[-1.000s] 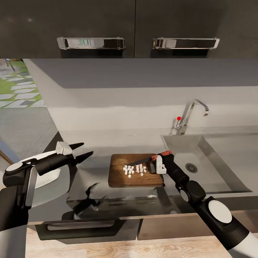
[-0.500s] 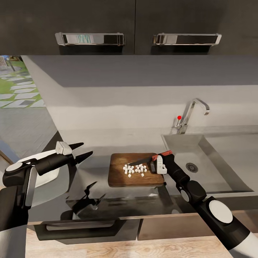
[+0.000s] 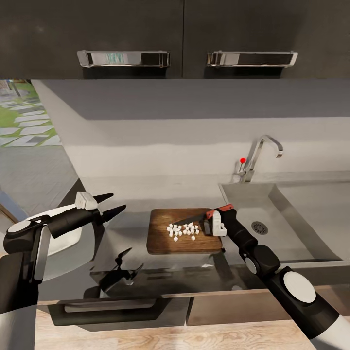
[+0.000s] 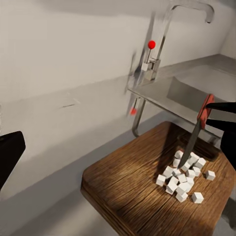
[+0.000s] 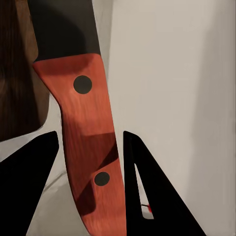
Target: In the kitchen, take the Vidalia onion out of the sink, dice it on the chopping board with the paring knife, put the diced onion into the bowl on the countertop, then place both the paring knife and the chopping board into the sink.
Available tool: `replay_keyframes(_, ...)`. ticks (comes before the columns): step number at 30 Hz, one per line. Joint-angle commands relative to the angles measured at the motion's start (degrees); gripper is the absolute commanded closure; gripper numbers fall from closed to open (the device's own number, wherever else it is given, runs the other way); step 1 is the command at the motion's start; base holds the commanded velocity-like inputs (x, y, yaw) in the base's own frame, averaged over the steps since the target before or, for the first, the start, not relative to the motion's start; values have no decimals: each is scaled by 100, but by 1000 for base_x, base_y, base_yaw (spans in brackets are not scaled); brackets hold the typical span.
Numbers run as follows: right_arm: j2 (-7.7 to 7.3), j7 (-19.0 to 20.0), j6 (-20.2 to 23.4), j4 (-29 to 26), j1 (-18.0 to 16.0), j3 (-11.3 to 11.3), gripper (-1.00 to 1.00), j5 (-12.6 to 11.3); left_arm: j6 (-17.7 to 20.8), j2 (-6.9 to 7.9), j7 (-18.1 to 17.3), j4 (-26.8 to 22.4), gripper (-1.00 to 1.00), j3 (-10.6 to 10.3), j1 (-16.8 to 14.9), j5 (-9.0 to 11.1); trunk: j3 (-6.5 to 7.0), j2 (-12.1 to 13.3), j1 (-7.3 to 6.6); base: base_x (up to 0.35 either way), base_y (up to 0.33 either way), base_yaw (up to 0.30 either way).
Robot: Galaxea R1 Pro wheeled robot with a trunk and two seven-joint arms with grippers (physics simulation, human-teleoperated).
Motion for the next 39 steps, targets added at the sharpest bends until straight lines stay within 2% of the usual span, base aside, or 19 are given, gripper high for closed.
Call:
replay_keyframes(1, -4, 26, 41, -11, -6, 17, 100, 51, 57, 0, -19, -2, -100, 4, -5, 11, 12, 36, -21, 0, 0, 0)
replay_keyframes(7, -4, 26, 41, -23, -6, 7, 100, 51, 57, 0, -19, 1, -100, 21, -5, 11, 119, 277, -153, 0, 0, 0)
replay_keyframes(10, 0, 26, 43, -31, -6, -200, 100, 51, 57, -1, -18, 3, -100, 22, -5, 11, 173, 397, -219, 0, 0, 0)
replay_keyframes(11, 1, 26, 45, -32, -6, -430, 100, 51, 57, -5, -18, 5, -100, 22, -5, 10, 191, 437, -241, 0, 0, 0)
replay_keyframes(12, 1, 26, 46, -32, -6, -483, 100, 51, 57, -6, -18, 6, -100, 22, -5, 9, 209, 477, -263, 0, 0, 0)
replay_keyframes(14, 1, 31, 36, -32, -6, -843, 100, 47, 55, -8, -15, 3, -100, 22, -5, 9, 245, 558, -307, 0, 0, 0)
replay_keyframes(17, 3, 104, -1, -33, -6, -1744, 100, 1, 52, -14, -16, 6, -100, 20, -5, 6, 299, 678, -373, 0, 0, 0)
replay_keyframes(19, 16, 151, -4, -33, -6, -2135, 100, -67, 52, -16, -17, 6, -100, 17, -5, 6, 335, 758, -417, 0, 0, 0)
replay_keyframes(20, 26, 169, -5, -34, -6, -2325, 100, -177, 50, -23, -15, 5, -100, 12, -5, 8, 353, 798, -439, 0, 0, 0)
replay_keyframes(21, 43, 185, -5, -50, -6, -2594, 100, -870, 48, -164, 11, 3, -100, 9, -5, 6, 371, 838, -461, 0, 0, 0)
replay_keyframes(25, 53, 163, 27, -84, -6, -2769, 100, -2063, 48, -329, 31, 2, -100, 7, -5, 6, 443, 999, -549, 0, 0, 0)
replay_keyframes(26, 67, 158, 35, -88, -6, -2788, 100, -2265, 48, -340, 30, 4, -100, 9, -5, 6, 461, 1039, -571, 0, 0, 0)
replay_keyframes(27, 116, 155, 40, -90, -6, -2800, 100, -2448, 48, -348, 30, 5, -100, 11, -5, 6, 479, 1079, -593, 0, 0, 0)
replay_keyframes(28, 342, 130, 46, -92, -6, -2813, 100, -2706, 48, -355, 27, 6, -100, 12, -5, 6, 496, 1119, -614, 0, 0, 0)
replay_keyframes(29, 509, 98, 49, -93, -6, -2816, 100, -2775, 48, -357, 26, 6, -100, 12, -5, 6, 514, 1159, -636, 0, 0, 0)
replay_keyframes(30, 776, 26, 53, -101, -6, -2819, 100, -2832, 48, -359, 26, 2, -100, 13, -5, 6, 532, 1199, -658, 0, 0, 0)
replay_keyframes(32, 1064, -96, 54, -113, -6, -2819, 100, -2868, 48, -360, 21, 2, -100, 13, -5, 6, 568, 1280, -702, 0, 0, 0)
replay_keyframes(37, 1484, -207, 69, -120, -6, -2790, 100, -2962, 54, -360, 20, 0, -100, 20, -5, 6, 622, 1400, -768, 0, 0, 0)
replay_keyframes(39, 1544, -209, 101, -120, -6, -2797, 100, -3098, 55, -360, 23, -1, -100, 21, -5, 6, 658, 1480, -812, 0, 0, 0)
